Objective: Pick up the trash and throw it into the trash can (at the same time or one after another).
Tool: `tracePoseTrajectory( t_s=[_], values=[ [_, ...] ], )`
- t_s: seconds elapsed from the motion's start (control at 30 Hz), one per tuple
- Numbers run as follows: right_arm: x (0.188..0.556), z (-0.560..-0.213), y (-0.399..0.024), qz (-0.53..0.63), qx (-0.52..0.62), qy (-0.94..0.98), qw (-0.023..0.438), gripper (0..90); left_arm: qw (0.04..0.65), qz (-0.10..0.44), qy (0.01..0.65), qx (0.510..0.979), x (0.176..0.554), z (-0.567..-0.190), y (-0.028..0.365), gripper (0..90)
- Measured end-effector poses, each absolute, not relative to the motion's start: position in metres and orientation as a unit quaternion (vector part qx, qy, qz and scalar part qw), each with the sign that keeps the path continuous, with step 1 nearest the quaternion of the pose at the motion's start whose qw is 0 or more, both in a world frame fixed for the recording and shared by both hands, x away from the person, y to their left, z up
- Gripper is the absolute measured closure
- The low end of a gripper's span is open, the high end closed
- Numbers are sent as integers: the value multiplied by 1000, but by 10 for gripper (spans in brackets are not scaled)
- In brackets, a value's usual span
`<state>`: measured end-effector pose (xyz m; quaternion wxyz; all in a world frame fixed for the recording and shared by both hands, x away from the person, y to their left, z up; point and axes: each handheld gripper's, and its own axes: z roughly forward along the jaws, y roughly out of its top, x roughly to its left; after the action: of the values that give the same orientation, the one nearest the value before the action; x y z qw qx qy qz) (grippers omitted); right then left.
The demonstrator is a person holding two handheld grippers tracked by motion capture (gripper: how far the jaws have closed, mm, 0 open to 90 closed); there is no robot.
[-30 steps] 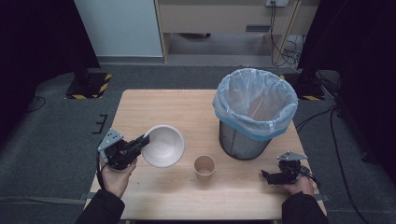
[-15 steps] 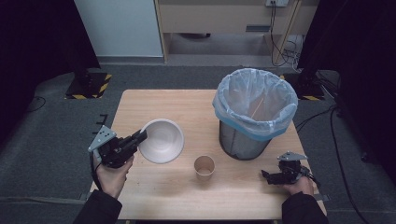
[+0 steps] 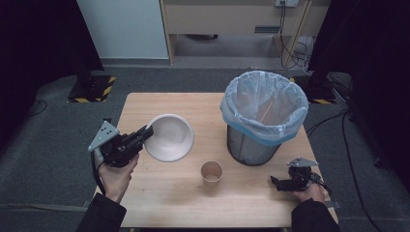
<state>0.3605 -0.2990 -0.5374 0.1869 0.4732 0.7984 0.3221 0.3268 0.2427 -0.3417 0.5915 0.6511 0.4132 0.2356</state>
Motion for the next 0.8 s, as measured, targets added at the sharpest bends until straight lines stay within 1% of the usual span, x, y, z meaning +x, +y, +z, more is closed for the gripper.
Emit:
tracePoseTrajectory(
  t_s=[0.4, 0.8],
  values=[
    [360, -537, -299, 322, 473, 798, 187, 4, 606, 251, 394, 644, 332, -311, 233, 828],
    [360, -538, -299, 322, 473, 798, 187, 4, 610, 258, 383, 644, 341, -295, 219, 828]
  ],
)
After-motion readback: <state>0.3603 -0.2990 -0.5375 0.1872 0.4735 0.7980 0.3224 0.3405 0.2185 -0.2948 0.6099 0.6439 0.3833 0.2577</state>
